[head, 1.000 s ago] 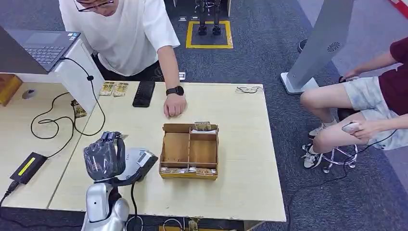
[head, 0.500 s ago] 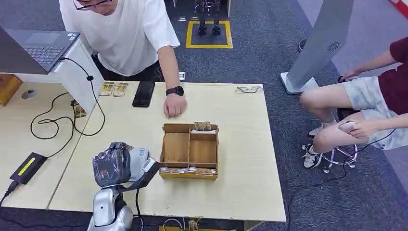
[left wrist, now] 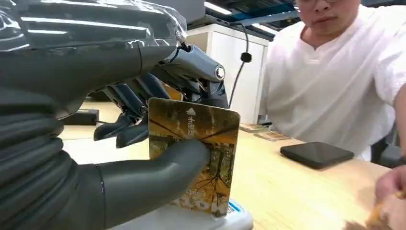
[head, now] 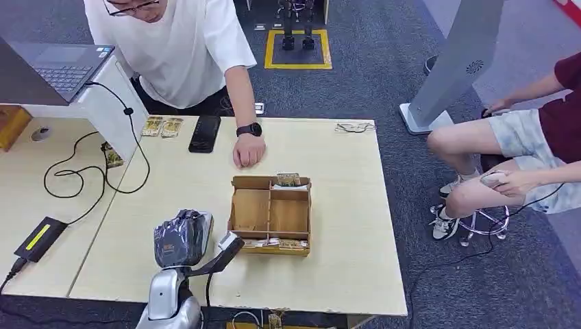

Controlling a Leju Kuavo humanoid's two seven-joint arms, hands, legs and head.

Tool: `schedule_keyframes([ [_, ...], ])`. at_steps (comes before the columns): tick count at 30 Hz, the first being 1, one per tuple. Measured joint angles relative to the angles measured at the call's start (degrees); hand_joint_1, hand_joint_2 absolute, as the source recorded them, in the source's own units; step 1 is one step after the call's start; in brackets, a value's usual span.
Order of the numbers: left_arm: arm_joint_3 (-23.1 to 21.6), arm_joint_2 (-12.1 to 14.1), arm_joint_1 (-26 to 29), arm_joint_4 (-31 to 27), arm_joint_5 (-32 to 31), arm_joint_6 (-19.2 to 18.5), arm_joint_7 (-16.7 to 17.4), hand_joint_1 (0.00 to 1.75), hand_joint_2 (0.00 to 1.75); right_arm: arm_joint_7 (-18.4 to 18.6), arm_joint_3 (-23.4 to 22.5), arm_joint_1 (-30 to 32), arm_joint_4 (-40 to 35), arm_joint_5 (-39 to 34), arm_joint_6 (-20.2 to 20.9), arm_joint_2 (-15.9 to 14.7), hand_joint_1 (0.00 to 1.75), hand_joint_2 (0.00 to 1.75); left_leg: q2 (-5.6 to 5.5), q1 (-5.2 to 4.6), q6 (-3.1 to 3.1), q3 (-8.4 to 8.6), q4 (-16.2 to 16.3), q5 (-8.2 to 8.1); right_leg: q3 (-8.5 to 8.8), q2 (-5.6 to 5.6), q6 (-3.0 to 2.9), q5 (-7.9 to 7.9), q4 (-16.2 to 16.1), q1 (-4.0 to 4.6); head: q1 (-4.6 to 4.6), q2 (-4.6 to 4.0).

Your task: Pass the card to the sensor for recognition and then transmit it.

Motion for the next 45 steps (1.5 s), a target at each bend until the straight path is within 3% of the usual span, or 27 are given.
schedule_keyframes([
  [15,-2.9,0.8,-2.1,3.1,0.1,-5.2,0.2,1.75,1.75,0.3,0.0,0.0,-0.9,0.0,1.0,0.1,0.0,1.75,-0.02,0.0,0.0,0.14,0.0,0.0,0.17,-0.03,0.0,0.0,0.0,0.0,0.0,0.0],
  [45,-4.0,0.9,-2.5,3.4,0.2,-9.9,0.2,1.75,1.75,1.2,0.2,0.0,-3.6,0.0,2.6,1.6,0.0,1.75,-0.02,0.0,0.0,0.2,0.0,0.0,0.23,-0.03,0.0,0.0,0.0,0.0,0.0,0.0],
])
